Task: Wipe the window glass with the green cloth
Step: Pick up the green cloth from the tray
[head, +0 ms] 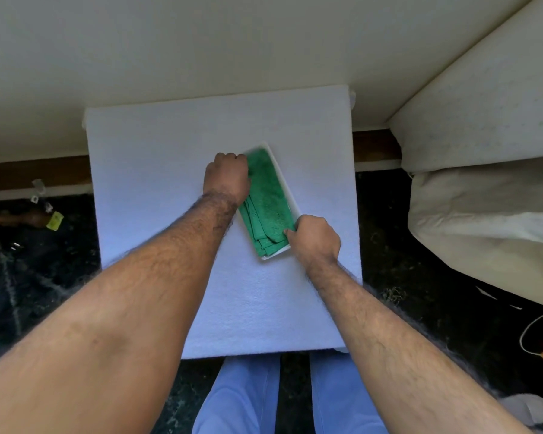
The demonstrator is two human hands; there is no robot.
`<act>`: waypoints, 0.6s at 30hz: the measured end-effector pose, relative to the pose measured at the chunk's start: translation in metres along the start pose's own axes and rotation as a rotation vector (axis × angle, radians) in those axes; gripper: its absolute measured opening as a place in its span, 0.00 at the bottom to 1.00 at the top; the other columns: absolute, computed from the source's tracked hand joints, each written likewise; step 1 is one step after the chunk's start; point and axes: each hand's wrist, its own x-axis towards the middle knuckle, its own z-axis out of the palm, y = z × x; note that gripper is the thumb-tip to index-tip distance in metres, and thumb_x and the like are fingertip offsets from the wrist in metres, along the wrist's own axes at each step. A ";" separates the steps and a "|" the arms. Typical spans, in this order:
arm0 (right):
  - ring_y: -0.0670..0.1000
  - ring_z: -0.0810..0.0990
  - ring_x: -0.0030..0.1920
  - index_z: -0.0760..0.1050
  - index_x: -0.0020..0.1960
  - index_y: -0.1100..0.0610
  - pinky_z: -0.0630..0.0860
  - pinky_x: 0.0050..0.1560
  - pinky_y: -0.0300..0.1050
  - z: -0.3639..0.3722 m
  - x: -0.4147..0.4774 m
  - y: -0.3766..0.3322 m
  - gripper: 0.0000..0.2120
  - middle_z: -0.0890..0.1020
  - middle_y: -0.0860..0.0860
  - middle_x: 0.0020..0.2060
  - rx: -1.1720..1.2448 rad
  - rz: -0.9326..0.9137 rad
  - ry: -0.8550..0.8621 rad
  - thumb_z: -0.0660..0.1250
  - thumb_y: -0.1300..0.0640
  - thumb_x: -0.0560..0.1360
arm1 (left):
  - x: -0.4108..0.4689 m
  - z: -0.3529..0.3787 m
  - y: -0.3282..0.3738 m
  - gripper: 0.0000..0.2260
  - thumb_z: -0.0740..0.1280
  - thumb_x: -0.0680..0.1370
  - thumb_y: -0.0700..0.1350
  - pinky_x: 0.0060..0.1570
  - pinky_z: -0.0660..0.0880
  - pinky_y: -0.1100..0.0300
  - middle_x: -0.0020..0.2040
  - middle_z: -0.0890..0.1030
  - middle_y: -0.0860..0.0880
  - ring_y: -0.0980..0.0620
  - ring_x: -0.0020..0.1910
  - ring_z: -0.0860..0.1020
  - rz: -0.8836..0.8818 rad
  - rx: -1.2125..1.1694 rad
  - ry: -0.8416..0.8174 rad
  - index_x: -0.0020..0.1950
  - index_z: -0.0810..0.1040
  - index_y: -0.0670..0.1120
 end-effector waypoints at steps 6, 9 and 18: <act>0.47 0.80 0.41 0.82 0.52 0.51 0.68 0.34 0.39 -0.012 -0.003 0.003 0.06 0.84 0.46 0.45 0.228 0.005 -0.059 0.74 0.50 0.78 | -0.002 -0.007 -0.005 0.16 0.69 0.77 0.49 0.57 0.75 0.48 0.59 0.78 0.42 0.41 0.62 0.74 -0.029 -0.085 -0.018 0.62 0.81 0.42; 0.45 0.76 0.39 0.79 0.46 0.53 0.71 0.36 0.41 -0.026 -0.008 0.009 0.06 0.80 0.46 0.40 0.467 -0.024 -0.104 0.76 0.54 0.75 | -0.015 -0.020 -0.009 0.16 0.72 0.74 0.50 0.52 0.78 0.53 0.57 0.80 0.44 0.45 0.54 0.78 -0.070 -0.347 -0.047 0.59 0.81 0.45; 0.55 0.86 0.50 0.76 0.47 0.52 0.86 0.61 0.62 -0.107 -0.046 0.011 0.11 0.81 0.52 0.42 0.879 -0.005 -0.067 0.75 0.65 0.72 | -0.086 -0.099 -0.022 0.22 0.74 0.74 0.39 0.43 0.78 0.63 0.56 0.81 0.51 0.49 0.54 0.81 -0.230 -0.958 0.055 0.68 0.78 0.46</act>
